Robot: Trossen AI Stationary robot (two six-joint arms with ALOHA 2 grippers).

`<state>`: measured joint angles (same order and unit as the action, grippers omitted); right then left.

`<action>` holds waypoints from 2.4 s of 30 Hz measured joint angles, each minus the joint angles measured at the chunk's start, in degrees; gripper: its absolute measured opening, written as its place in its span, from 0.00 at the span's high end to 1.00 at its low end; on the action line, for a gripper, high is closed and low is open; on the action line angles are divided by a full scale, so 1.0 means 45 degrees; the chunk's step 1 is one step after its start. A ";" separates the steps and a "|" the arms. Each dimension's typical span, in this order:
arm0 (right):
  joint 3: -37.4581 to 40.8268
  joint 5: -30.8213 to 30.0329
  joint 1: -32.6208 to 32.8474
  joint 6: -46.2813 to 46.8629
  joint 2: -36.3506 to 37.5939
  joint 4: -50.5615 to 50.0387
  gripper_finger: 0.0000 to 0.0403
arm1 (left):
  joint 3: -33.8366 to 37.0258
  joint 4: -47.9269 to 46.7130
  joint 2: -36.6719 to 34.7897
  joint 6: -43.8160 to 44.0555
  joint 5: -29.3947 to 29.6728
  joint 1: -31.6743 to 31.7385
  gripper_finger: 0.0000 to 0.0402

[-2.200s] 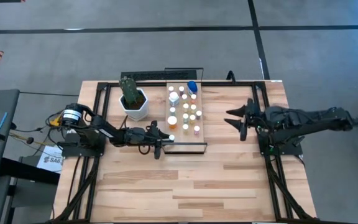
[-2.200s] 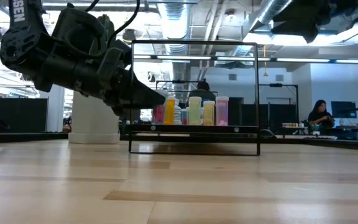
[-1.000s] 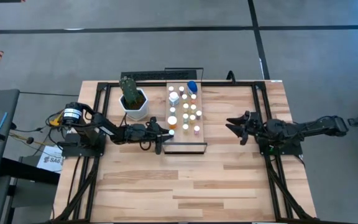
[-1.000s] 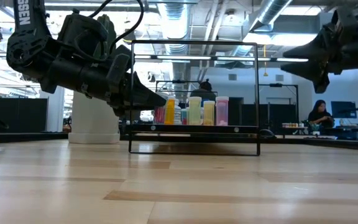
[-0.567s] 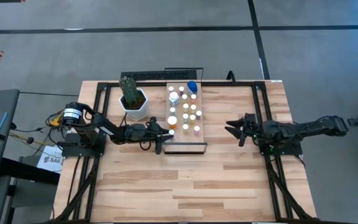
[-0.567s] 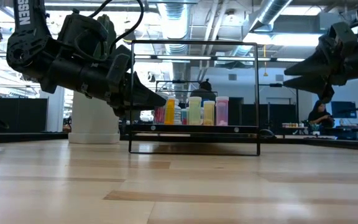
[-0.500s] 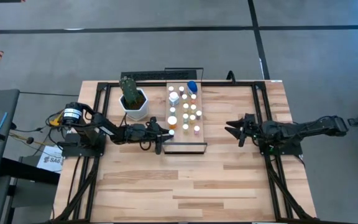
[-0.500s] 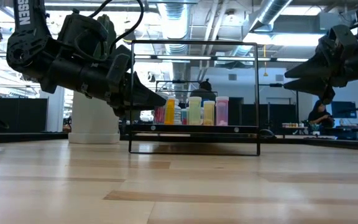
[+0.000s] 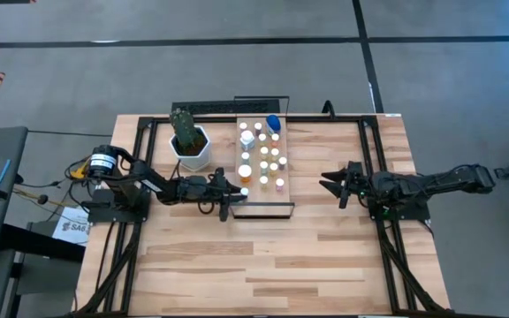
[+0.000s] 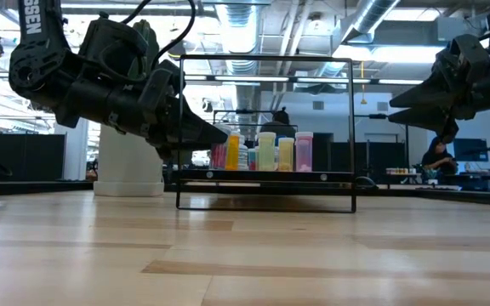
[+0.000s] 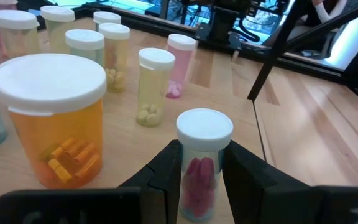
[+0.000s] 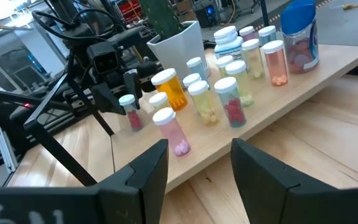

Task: Pick and place medicine bottles onto shelf by color
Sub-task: Put the blue pill bottle on the shelf, then return to Home Position

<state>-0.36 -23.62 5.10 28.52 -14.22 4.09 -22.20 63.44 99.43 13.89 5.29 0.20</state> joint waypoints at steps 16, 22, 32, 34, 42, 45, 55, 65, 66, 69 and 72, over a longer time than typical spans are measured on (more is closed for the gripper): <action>0.0010 0.0000 0.0000 0.0000 0.0000 -0.0037 0.51 | 0.0015 -0.0363 0.0017 0.0452 0.0034 -0.0003 0.68; 0.0010 0.0000 0.0000 -0.0001 0.0000 -0.0042 0.51 | 0.0005 -0.0280 0.0017 0.0452 0.0022 -0.0003 0.61; 0.0015 0.0000 0.0000 -0.0001 0.0000 -0.0042 0.51 | 0.0540 0.0483 -0.0005 0.1404 -0.0109 -0.0003 0.53; 0.0015 -0.0002 0.0000 0.0000 0.0000 -0.0042 0.51 | 0.0897 0.0988 -0.0158 0.1499 -0.0095 -0.0035 0.52; 0.0015 0.0000 0.0000 -0.0002 0.0000 -0.0042 0.51 | 0.2754 0.1576 -0.1940 0.1501 0.0012 -0.0041 0.51; 0.0015 0.0000 0.0000 0.0002 0.0000 -0.0042 0.51 | 0.3461 0.1555 -0.3025 0.1518 0.0011 -0.0041 0.51; 0.0015 0.0024 0.0000 0.0002 -0.0001 -0.0047 0.51 | 0.4787 0.1428 -0.7306 0.2532 -0.0424 -0.0080 0.52; 0.0016 0.0209 0.0003 -0.0002 0.0000 -0.0059 0.51 | 0.4809 0.0215 -1.0735 0.0574 0.0357 -0.0080 0.52; 0.0019 0.0210 0.0000 0.0003 -0.0002 -0.0060 0.51 | 0.4809 0.0035 -1.0989 0.0578 0.0367 -0.0080 0.52; 0.0017 0.0214 0.0002 0.0003 0.0000 -0.0056 0.51 | 0.4813 -0.0692 -1.1708 0.0634 0.0401 -0.0080 0.52; 0.0016 0.0214 0.0004 0.0003 0.0000 -0.0056 0.51 | 0.4813 -0.1820 -1.2445 0.0564 0.0507 -0.0080 0.52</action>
<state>-0.29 -22.65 5.12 28.53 -14.22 3.84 -0.54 55.24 43.42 16.42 7.57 -0.16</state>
